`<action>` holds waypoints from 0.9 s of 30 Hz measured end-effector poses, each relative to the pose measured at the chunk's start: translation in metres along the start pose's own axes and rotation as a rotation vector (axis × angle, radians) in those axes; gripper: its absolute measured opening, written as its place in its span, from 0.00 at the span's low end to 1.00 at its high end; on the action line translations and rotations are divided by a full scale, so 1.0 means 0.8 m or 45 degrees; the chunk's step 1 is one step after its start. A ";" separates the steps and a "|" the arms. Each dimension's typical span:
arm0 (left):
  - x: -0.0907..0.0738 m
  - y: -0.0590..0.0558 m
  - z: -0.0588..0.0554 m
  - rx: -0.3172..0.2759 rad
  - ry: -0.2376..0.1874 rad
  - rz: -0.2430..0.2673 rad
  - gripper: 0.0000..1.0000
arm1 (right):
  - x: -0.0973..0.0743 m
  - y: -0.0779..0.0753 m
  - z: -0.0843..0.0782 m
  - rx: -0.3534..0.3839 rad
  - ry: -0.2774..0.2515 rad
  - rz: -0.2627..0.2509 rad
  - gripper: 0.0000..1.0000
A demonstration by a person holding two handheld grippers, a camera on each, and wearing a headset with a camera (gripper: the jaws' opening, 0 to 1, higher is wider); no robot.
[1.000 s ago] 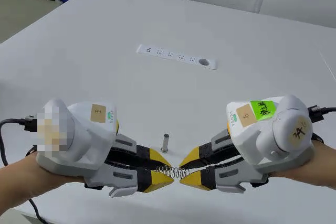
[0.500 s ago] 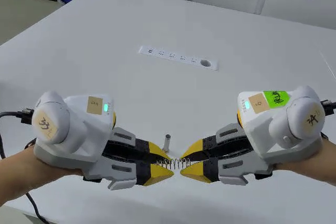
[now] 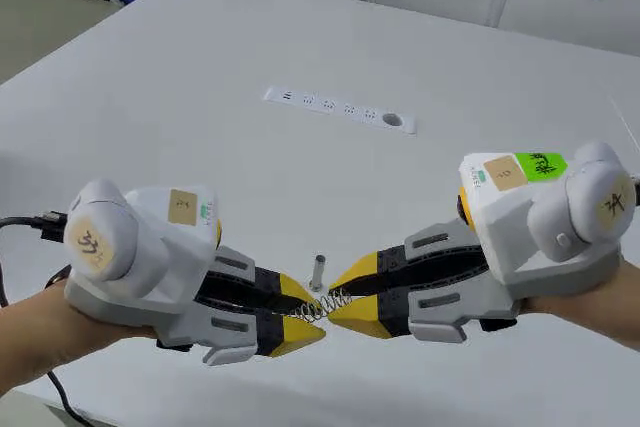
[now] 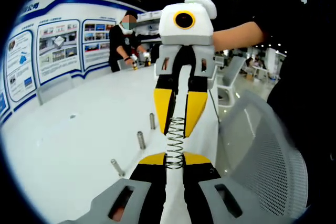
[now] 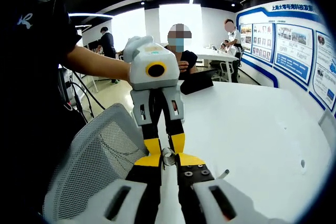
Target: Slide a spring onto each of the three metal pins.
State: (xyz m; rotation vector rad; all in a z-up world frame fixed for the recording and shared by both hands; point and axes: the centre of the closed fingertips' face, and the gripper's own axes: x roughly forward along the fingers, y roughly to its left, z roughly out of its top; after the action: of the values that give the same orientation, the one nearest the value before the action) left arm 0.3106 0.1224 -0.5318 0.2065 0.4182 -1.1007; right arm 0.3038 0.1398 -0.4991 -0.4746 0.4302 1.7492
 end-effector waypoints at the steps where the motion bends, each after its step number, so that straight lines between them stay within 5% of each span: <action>1: 0.000 0.000 0.000 -0.001 -0.001 0.000 0.10 | 0.001 0.000 0.001 -0.003 -0.003 0.000 0.12; 10: 0.004 -0.001 0.003 -0.008 -0.019 -0.006 0.10 | 0.005 0.000 0.016 0.051 -0.070 0.017 0.11; 27: -0.005 0.004 -0.003 -0.084 -0.032 0.008 0.12 | 0.016 -0.005 0.020 0.051 -0.024 0.033 0.11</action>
State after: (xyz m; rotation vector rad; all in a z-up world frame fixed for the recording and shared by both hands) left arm 0.3115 0.1284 -0.5323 0.1352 0.4305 -1.0809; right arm 0.3035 0.1593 -0.4924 -0.4255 0.4588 1.7651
